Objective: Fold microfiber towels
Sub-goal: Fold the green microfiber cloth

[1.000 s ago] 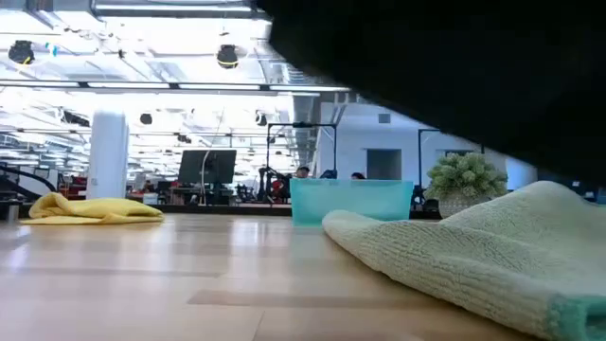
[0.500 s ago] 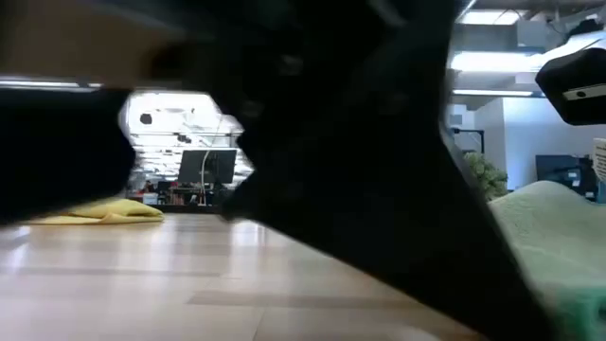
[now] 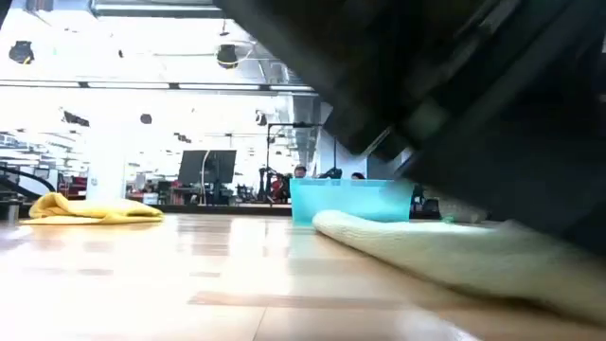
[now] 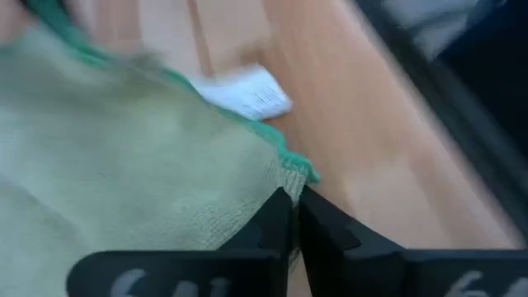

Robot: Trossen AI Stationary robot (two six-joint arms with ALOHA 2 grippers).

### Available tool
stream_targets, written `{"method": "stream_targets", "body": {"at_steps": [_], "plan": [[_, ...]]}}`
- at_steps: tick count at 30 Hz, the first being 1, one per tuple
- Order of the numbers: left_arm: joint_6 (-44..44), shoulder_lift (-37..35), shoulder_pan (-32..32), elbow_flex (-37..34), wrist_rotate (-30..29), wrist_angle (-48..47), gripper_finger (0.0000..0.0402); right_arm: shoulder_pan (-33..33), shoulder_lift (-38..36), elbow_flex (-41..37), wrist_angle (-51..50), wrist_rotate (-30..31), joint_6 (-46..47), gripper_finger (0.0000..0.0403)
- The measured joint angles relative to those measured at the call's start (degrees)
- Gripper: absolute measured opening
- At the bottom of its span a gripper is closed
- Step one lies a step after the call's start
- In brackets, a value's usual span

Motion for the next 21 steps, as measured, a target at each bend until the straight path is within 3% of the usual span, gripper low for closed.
{"method": "stream_targets", "body": {"at_steps": [7,11,14,21], "plan": [[4.63,-0.99,-2.80,0.13,-3.99,8.34,0.0003,5.48,0.00,0.00,5.24,-10.57,-0.05,0.0020],[4.78,-1.21,-4.49,0.09,-7.63,9.71,0.0002,9.04,-1.21,-0.01,5.06,-11.06,-0.02,0.0019],[5.91,-1.61,-4.99,0.09,-13.30,12.00,0.0001,11.15,-4.18,-0.01,4.14,-6.58,-0.29,0.0016],[2.89,-2.11,-6.69,0.09,-36.84,8.38,0.0001,9.73,-12.55,0.00,-7.24,14.36,5.80,0.0008]]}}
